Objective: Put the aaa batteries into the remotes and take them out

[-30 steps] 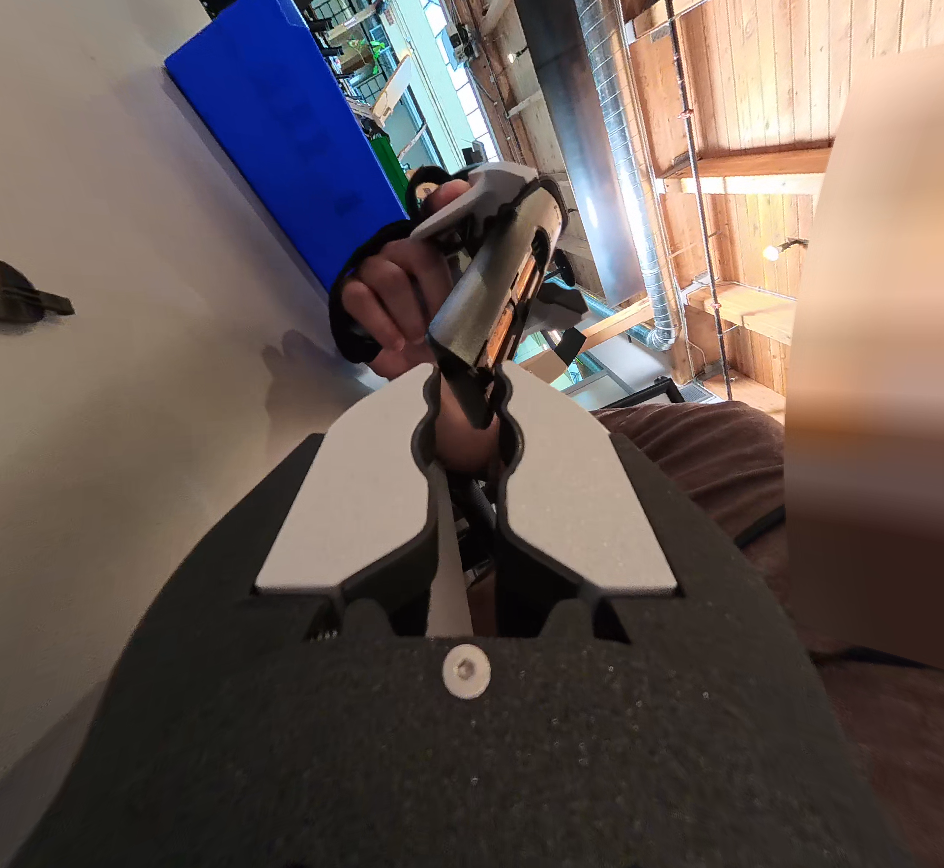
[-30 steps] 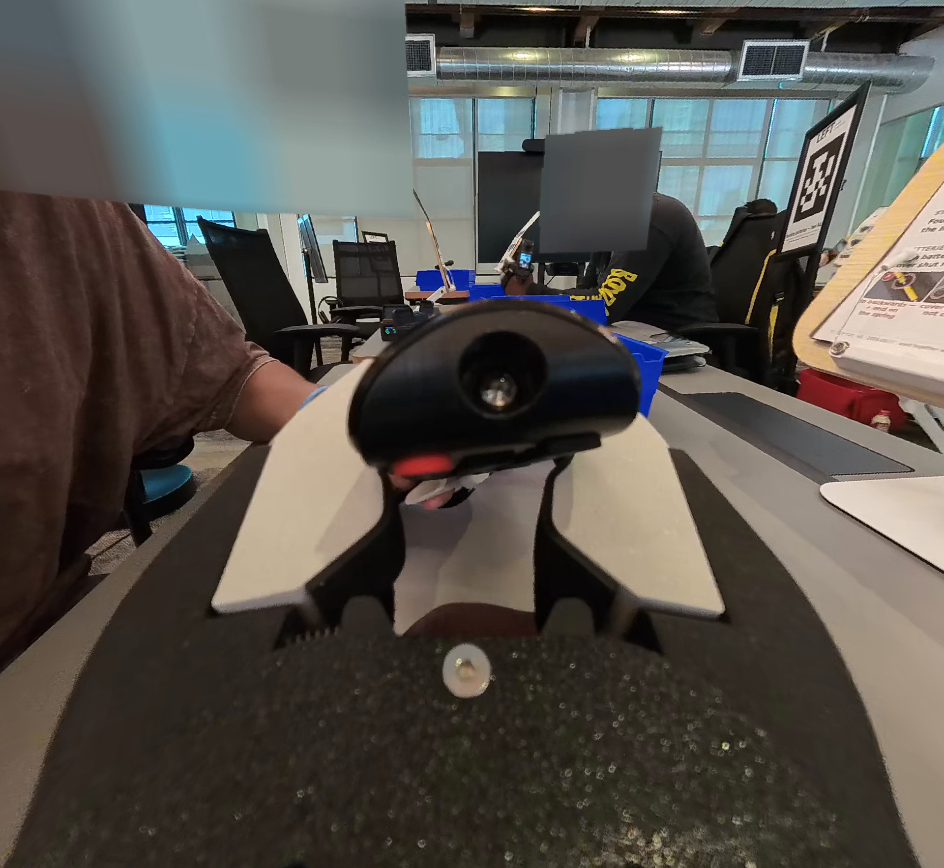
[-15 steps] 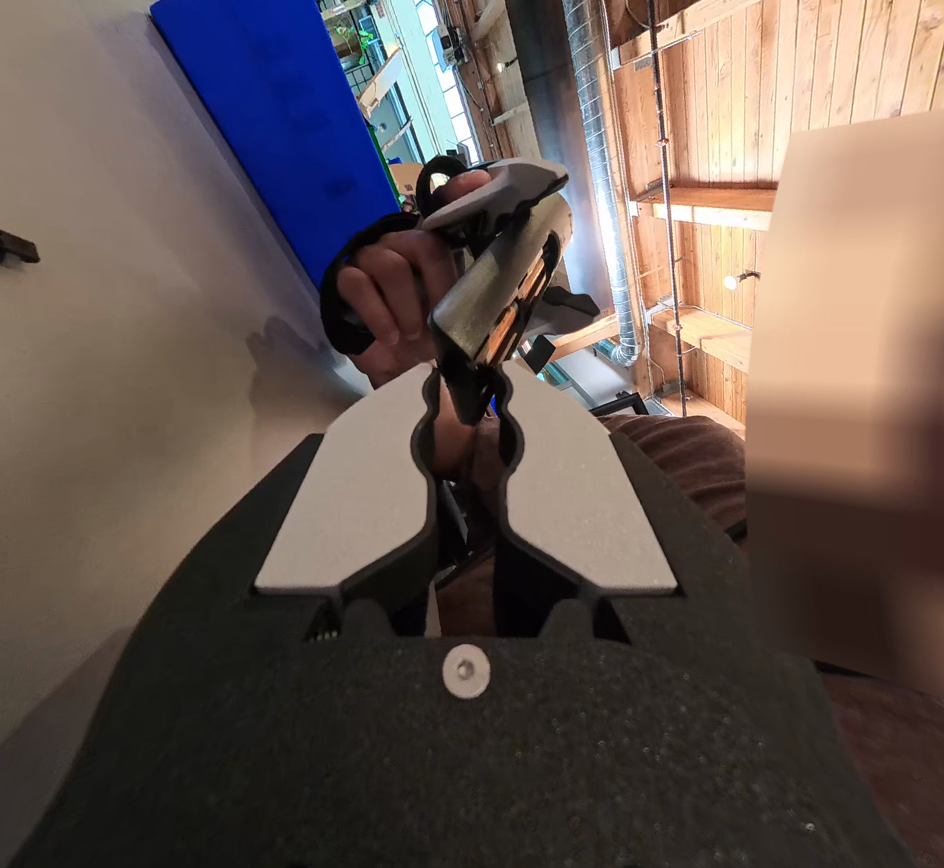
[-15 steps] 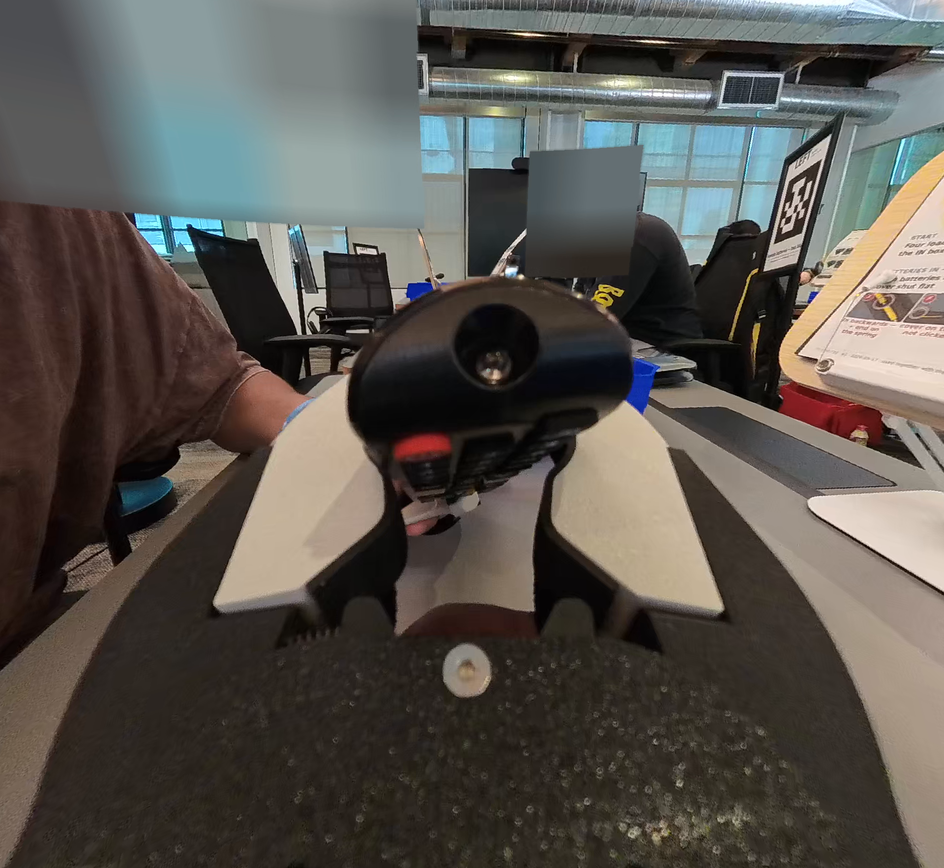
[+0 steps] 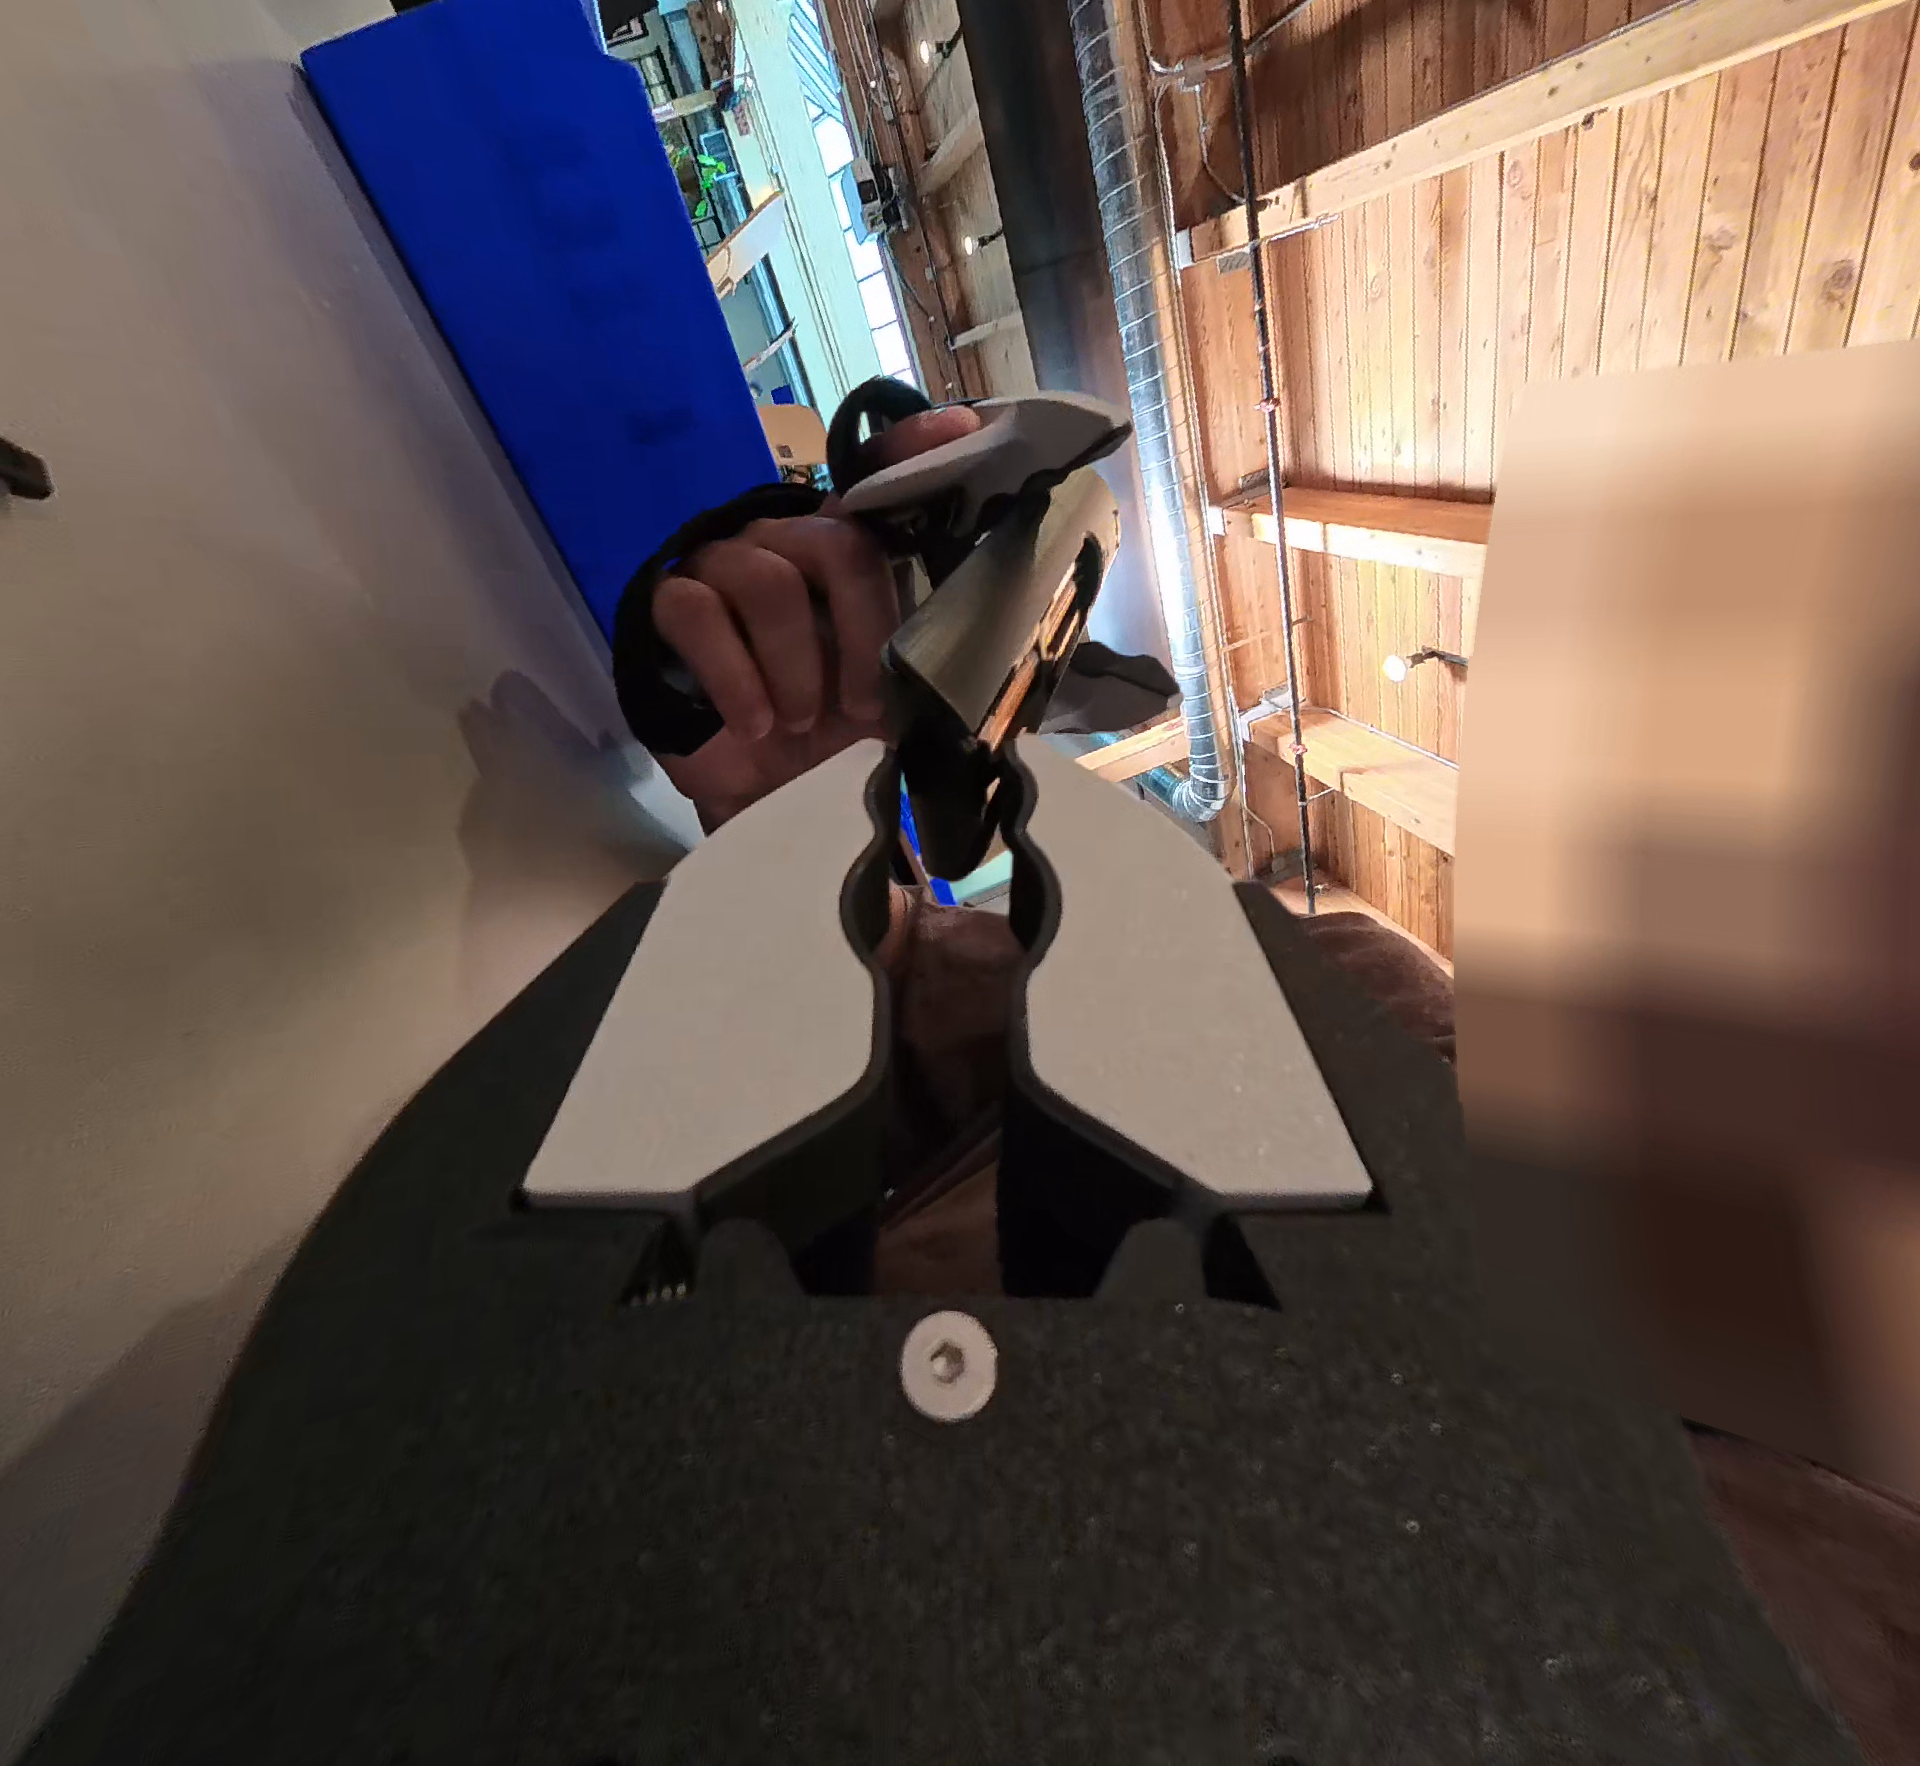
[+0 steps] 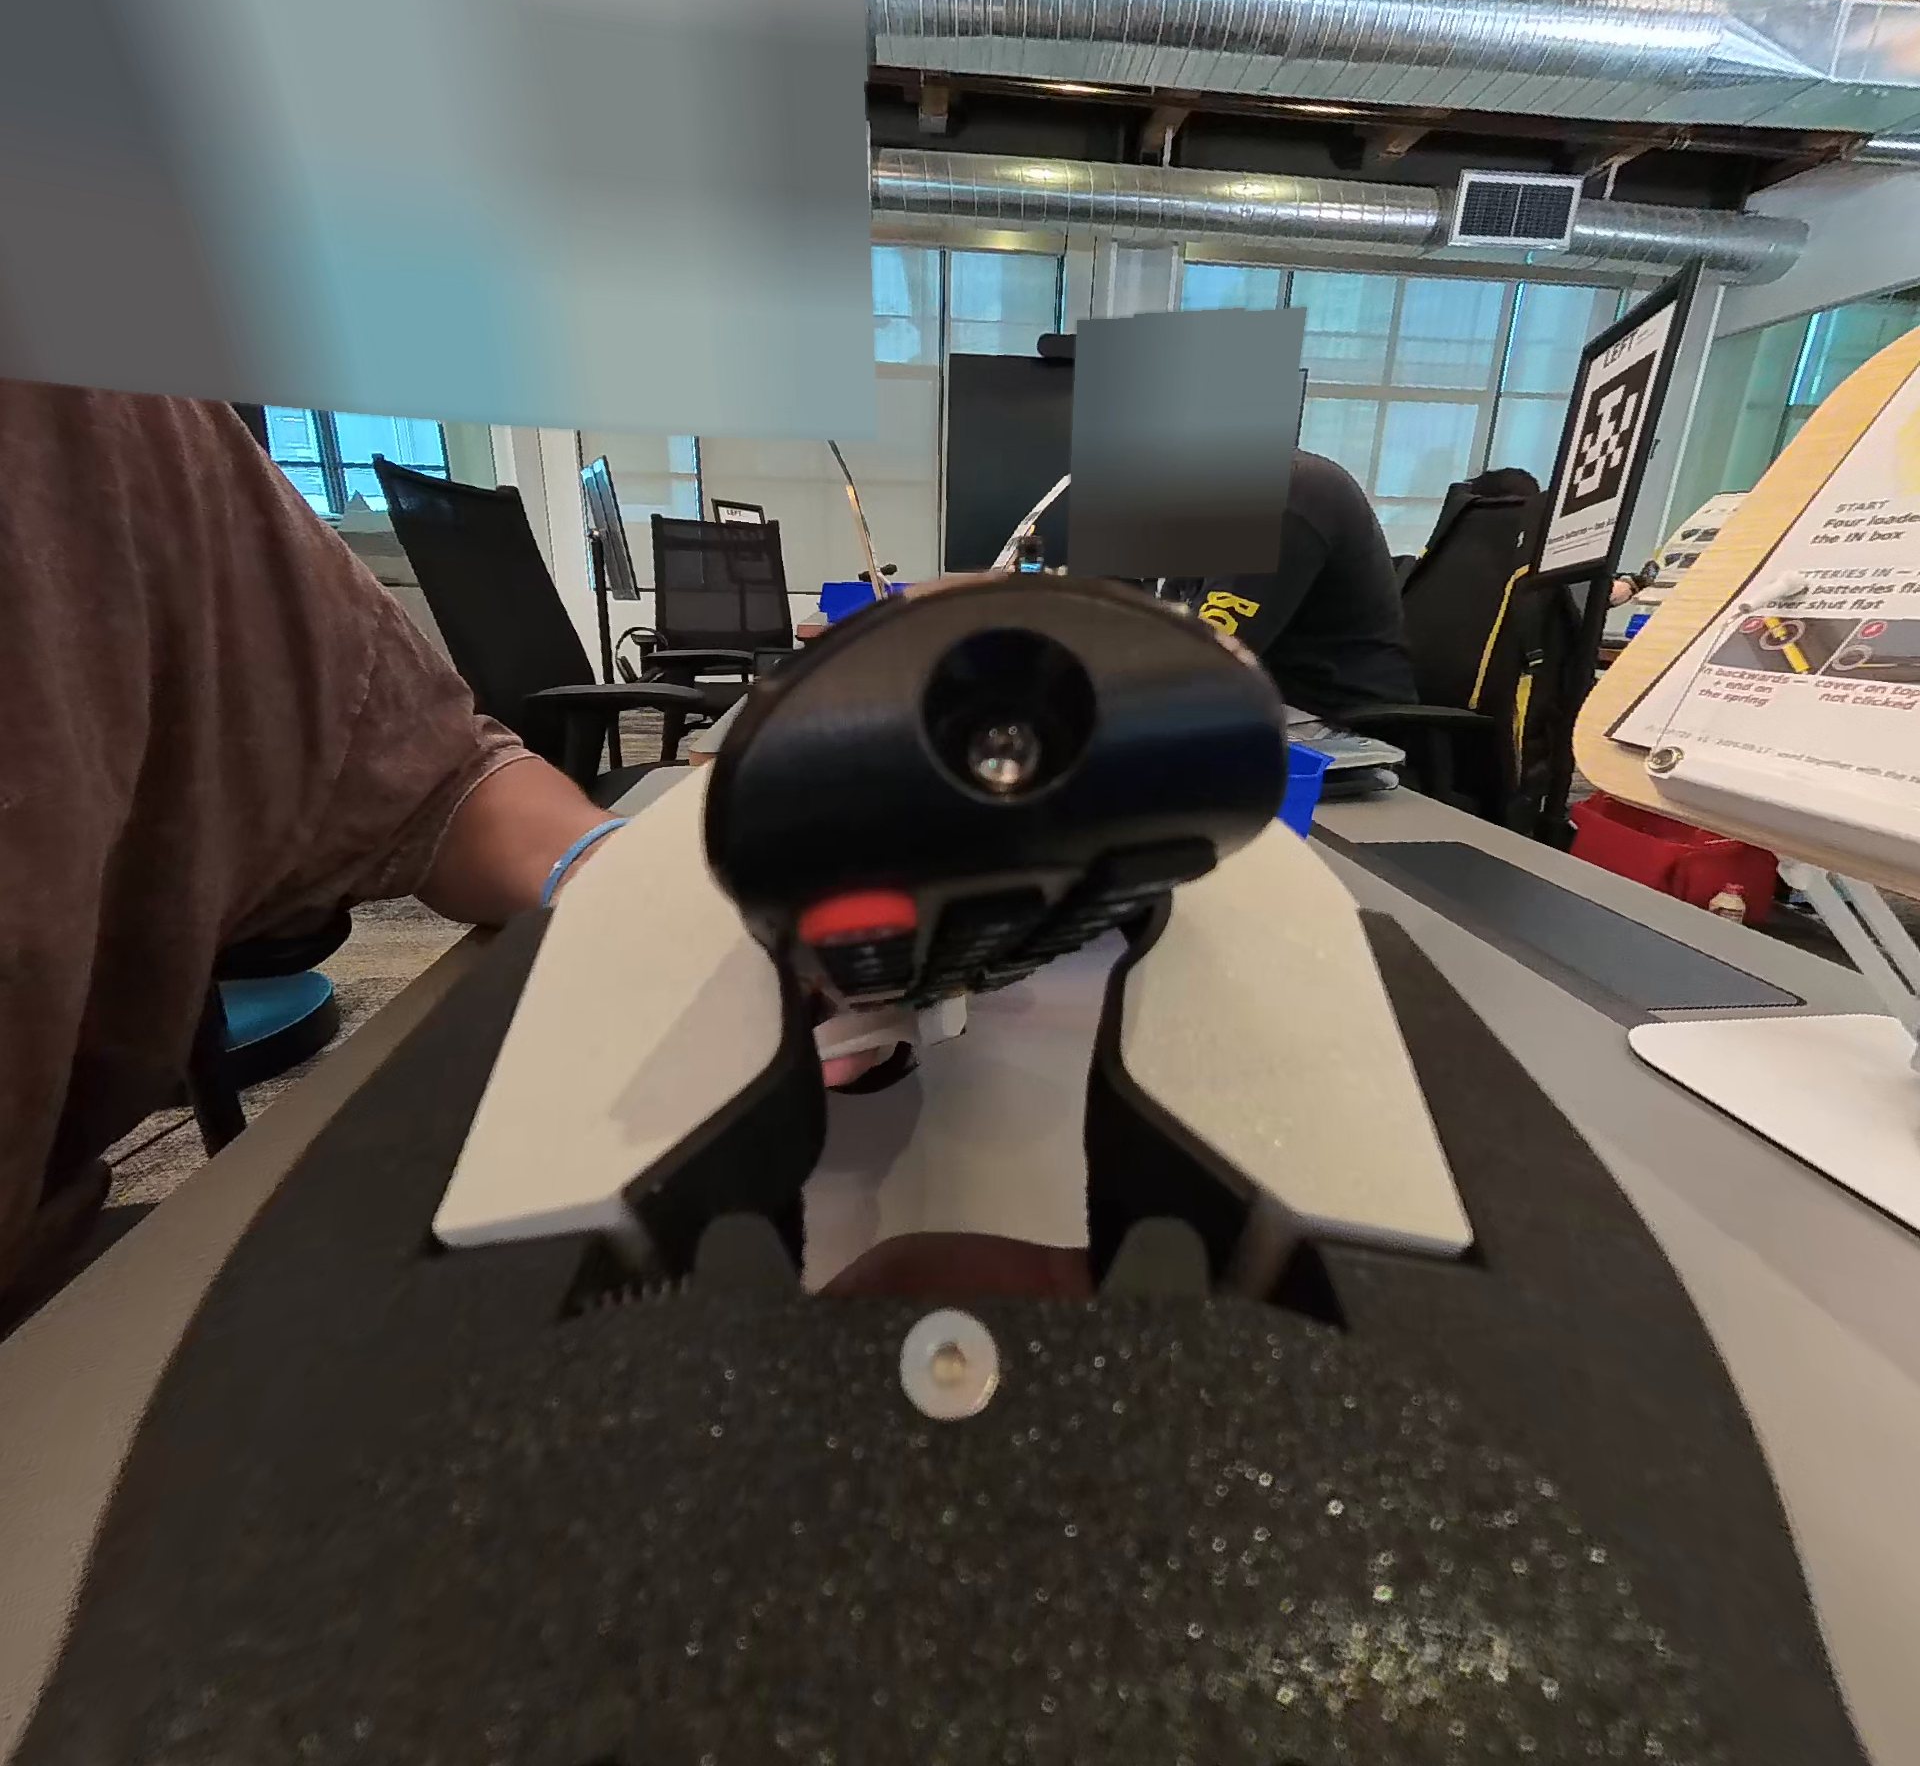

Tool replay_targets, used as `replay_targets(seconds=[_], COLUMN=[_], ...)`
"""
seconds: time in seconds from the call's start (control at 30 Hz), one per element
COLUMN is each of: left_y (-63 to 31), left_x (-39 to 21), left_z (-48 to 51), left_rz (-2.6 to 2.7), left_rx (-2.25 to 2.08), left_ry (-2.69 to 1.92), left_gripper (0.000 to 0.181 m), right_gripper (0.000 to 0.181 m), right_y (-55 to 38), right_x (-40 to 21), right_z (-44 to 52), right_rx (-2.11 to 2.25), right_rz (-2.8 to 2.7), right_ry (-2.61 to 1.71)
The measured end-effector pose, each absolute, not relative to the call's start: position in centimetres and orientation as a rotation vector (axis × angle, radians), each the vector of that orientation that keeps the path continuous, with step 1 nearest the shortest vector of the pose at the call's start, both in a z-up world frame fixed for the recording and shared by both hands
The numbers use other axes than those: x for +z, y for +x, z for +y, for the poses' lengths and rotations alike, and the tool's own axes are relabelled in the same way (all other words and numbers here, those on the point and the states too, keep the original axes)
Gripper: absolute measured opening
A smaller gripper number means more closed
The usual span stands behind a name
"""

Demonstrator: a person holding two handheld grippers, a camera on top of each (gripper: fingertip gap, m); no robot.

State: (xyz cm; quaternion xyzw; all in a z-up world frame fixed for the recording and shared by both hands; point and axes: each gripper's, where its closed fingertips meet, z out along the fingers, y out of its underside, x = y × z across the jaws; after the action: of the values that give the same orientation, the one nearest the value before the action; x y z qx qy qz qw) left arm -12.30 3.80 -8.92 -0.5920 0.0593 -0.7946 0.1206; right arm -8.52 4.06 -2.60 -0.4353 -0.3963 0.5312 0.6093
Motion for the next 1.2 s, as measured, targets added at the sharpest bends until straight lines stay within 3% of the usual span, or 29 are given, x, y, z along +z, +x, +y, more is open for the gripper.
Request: replay_targets(seconds=[1.2], left_y=[-12.7], left_x=[-9.3], left_z=[4.6], left_rz=[0.111], left_rx=[-2.121], left_ry=[-1.751], left_gripper=[0.018], right_gripper=[0.06], right_y=[-8.9], right_x=[-2.8], right_z=[4.1], right_rx=[1.18], right_rz=[-0.899], right_ry=[-0.991])
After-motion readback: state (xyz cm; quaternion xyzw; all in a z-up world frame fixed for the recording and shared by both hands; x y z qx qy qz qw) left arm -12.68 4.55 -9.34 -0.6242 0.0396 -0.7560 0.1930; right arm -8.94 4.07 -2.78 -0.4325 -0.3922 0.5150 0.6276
